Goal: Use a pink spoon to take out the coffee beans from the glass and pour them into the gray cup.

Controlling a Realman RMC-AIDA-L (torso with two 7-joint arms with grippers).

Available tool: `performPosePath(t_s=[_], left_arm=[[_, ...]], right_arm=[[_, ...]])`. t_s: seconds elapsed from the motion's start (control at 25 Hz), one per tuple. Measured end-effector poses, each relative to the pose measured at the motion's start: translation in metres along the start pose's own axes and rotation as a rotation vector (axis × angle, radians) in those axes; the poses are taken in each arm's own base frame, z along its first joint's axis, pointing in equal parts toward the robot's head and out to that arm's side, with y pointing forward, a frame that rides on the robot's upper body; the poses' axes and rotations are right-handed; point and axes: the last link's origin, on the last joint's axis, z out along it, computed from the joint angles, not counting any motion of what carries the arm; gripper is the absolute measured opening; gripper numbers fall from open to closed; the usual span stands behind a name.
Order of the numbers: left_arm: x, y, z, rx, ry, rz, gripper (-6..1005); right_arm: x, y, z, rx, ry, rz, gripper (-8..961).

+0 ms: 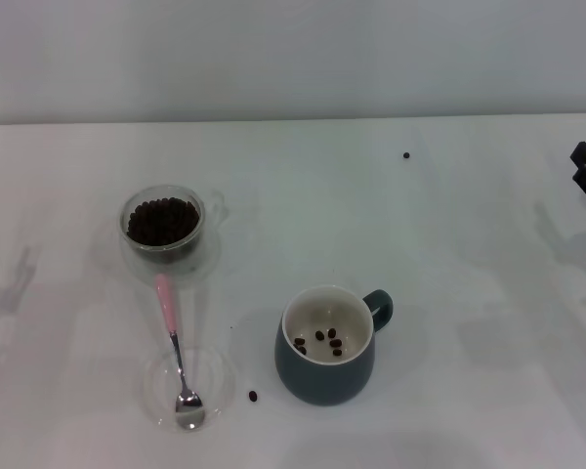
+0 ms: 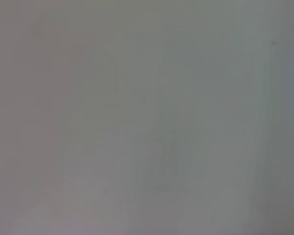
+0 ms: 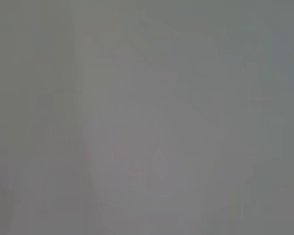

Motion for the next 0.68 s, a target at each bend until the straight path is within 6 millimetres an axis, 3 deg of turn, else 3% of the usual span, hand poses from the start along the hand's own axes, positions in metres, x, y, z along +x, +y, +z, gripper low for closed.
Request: performPosePath(t_s=[0.68], left_arm=[[-0.009,0.014,0.005,0.010,-0.045,-0.076,811]], right_arm=[[0.011,-0.002,-0.011,0.022,0.049,0.002,741]])
